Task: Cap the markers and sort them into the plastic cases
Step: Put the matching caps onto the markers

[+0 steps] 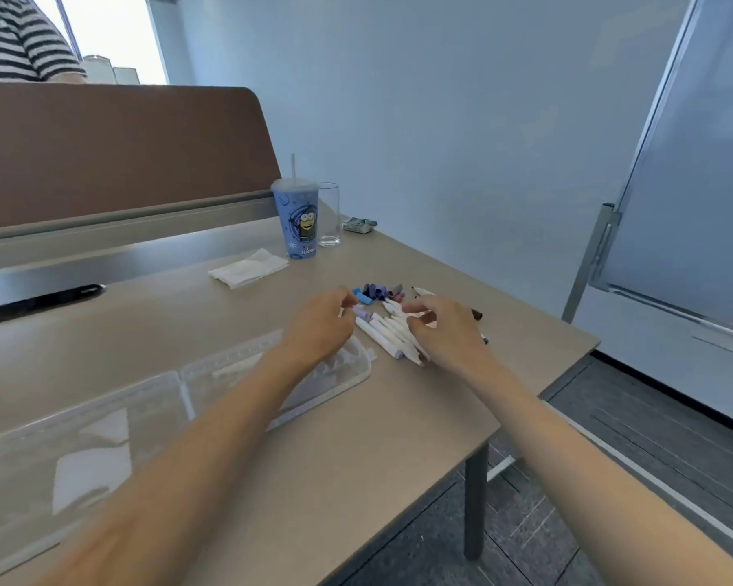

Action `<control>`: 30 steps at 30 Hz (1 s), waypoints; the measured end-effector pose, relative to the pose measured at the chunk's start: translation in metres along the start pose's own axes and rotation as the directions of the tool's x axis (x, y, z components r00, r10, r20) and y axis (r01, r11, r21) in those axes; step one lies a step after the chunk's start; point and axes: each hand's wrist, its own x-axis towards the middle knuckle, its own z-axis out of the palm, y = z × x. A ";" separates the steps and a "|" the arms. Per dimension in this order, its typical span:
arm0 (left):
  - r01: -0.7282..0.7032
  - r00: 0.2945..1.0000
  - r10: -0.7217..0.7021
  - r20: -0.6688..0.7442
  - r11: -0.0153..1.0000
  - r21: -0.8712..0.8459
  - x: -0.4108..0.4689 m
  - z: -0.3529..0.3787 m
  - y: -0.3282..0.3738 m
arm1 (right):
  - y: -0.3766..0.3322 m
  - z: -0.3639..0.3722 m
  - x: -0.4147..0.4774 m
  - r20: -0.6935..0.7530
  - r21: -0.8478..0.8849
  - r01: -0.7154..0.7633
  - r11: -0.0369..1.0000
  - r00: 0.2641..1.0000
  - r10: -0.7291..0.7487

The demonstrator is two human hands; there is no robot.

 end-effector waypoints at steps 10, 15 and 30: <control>-0.043 0.996 0.037 0.079 0.996 0.074 0.065 0.014 -0.018 | 0.034 0.021 0.088 0.125 -0.120 0.009 0.993 0.992 0.006; -0.125 0.982 0.094 0.164 0.974 0.188 0.091 0.018 -0.021 | 0.045 0.026 0.121 0.217 -0.204 0.058 0.977 0.976 -0.012; -0.151 0.982 0.123 0.142 0.967 0.206 0.124 0.040 -0.013 | 0.060 0.019 0.155 0.298 -0.328 0.161 0.931 0.953 -0.060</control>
